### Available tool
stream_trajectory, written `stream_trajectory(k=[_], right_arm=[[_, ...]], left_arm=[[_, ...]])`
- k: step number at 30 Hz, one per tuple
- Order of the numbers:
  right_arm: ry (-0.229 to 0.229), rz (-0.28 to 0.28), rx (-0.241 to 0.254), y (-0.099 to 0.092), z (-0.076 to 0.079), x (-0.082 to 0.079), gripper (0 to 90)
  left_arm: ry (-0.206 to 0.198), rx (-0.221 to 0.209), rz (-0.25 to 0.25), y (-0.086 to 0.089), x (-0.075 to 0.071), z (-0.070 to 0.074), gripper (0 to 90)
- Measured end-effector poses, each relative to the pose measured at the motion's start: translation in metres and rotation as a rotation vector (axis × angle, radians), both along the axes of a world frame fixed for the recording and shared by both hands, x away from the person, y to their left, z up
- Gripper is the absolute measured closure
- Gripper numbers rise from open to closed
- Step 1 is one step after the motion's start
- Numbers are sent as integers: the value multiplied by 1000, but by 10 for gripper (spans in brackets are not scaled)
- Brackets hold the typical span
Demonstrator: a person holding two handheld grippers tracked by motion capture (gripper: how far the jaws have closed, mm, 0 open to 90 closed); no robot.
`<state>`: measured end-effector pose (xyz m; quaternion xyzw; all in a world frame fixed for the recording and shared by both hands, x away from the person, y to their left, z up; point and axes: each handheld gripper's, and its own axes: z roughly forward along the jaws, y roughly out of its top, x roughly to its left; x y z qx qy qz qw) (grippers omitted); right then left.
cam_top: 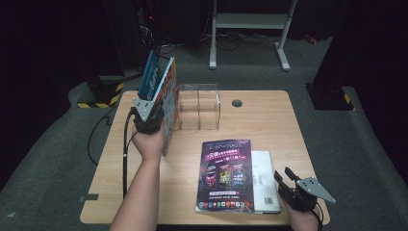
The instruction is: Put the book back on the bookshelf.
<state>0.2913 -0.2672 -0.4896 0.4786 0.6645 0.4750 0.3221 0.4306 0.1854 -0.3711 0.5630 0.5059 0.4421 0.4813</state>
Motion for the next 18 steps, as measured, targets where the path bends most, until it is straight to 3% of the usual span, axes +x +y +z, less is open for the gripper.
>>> stream_trajectory(k=[18], right_arm=[[16,14,-7,6,-3,1,548]], left_arm=[[68,27,-11,15,-4,3,790]])
